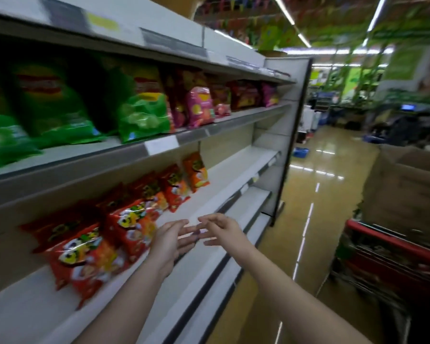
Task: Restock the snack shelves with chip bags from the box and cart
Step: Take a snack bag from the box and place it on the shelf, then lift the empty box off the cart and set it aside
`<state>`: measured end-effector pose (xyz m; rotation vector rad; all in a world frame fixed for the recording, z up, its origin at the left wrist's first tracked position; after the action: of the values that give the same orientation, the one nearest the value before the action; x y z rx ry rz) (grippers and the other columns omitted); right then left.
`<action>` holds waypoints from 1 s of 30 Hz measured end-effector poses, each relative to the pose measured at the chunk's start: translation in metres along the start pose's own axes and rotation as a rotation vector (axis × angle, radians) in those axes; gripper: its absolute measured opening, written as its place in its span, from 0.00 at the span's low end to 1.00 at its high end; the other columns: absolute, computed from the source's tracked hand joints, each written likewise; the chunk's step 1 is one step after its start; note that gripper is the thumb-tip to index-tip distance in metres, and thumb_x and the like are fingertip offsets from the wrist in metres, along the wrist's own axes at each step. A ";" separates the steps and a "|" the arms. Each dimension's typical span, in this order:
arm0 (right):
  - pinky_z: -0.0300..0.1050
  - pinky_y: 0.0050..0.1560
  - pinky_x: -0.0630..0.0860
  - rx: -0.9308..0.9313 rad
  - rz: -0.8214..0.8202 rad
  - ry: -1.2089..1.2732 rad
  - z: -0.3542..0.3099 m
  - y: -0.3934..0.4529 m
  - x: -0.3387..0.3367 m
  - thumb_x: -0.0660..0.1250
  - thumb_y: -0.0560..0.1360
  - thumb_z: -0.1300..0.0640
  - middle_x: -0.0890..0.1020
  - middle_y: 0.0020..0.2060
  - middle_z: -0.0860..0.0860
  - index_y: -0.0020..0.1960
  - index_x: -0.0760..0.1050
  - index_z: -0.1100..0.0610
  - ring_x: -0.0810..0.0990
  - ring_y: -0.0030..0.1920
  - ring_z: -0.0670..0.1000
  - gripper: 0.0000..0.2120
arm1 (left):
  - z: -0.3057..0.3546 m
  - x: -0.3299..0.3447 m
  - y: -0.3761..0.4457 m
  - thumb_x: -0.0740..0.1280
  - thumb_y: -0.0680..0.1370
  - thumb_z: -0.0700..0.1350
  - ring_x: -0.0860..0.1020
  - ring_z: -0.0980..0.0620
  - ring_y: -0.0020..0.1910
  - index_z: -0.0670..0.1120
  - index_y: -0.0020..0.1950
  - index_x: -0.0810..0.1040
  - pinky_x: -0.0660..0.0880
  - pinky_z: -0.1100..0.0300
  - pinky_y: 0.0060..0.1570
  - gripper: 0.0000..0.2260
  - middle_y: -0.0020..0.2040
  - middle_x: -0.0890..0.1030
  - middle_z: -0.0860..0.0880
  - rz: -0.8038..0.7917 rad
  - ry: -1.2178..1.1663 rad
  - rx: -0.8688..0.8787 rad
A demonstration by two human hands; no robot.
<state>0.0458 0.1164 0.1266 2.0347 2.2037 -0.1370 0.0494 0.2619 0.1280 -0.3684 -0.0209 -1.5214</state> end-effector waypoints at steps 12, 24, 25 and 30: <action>0.36 0.38 0.79 0.070 0.341 -0.015 0.039 -0.039 -0.270 0.61 0.82 0.60 0.82 0.48 0.57 0.59 0.76 0.62 0.82 0.41 0.47 0.09 | -0.056 0.285 0.028 0.60 0.82 0.41 0.81 0.42 0.47 0.41 0.54 0.77 0.78 0.50 0.49 0.07 0.46 0.83 0.41 -0.420 -0.012 -0.113; 0.48 0.50 0.82 0.082 0.737 0.007 0.064 -0.017 -0.493 0.63 0.81 0.56 0.84 0.52 0.59 0.59 0.78 0.60 0.84 0.52 0.57 0.11 | -0.085 0.541 0.111 0.62 0.81 0.41 0.82 0.43 0.48 0.41 0.55 0.76 0.80 0.51 0.48 0.07 0.49 0.83 0.40 -0.796 0.118 -0.172; 0.46 0.49 0.82 0.079 0.758 -0.002 0.061 -0.010 -0.513 0.63 0.81 0.56 0.84 0.51 0.58 0.59 0.78 0.60 0.84 0.50 0.55 0.11 | -0.081 0.564 0.119 0.62 0.81 0.41 0.82 0.43 0.48 0.40 0.55 0.76 0.80 0.51 0.46 0.06 0.49 0.82 0.41 -0.828 0.139 -0.167; 0.44 0.49 0.82 0.043 0.863 -0.070 0.045 0.019 -0.609 0.64 0.80 0.55 0.86 0.48 0.53 0.58 0.79 0.56 0.85 0.49 0.50 0.10 | -0.061 0.675 0.162 0.61 0.82 0.43 0.82 0.44 0.50 0.42 0.55 0.77 0.80 0.52 0.47 0.07 0.49 0.83 0.43 -0.976 0.277 -0.022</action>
<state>0.1131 -0.4887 0.1824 2.7298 1.1235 -0.1503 0.2353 -0.4059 0.1965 -0.1516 0.0415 -2.5294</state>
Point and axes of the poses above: each hand's wrist, its own y-axis towards the middle knuckle, its own x-axis out of the palm, z = x × y, the point moved 2 cm from there along y, towards the middle knuckle
